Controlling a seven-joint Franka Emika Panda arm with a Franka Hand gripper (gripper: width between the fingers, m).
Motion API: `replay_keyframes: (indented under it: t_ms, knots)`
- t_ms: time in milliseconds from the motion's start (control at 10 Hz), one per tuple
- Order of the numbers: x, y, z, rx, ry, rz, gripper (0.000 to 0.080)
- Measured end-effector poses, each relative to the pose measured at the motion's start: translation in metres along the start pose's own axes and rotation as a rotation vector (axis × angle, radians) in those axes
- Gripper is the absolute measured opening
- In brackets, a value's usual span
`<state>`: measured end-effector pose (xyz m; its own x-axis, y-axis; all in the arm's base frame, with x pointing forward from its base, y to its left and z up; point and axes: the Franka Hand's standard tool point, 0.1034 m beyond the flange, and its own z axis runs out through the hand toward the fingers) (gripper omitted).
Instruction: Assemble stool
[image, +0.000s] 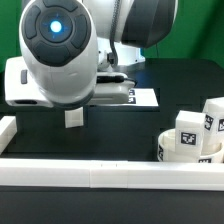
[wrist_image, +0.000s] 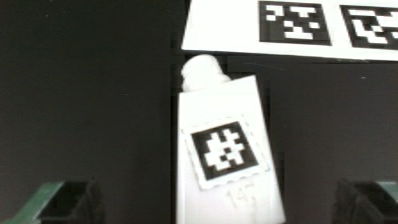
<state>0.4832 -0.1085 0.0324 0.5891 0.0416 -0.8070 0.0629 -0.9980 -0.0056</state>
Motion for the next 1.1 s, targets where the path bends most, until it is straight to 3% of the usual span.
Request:
replay_keyframes:
  t_ms: [500,900,1000,1100]
  knots:
    - [0.013,0.000,0.019,-0.003,-0.016,-0.003,0.0648]
    - [0.015,-0.002,0.020,-0.005,-0.014,-0.014,0.0648]
    - [0.015,-0.002,0.020,-0.005,-0.014,-0.014,0.0521]
    - [0.015,-0.002,0.020,-0.005,-0.015,-0.014,0.0521]
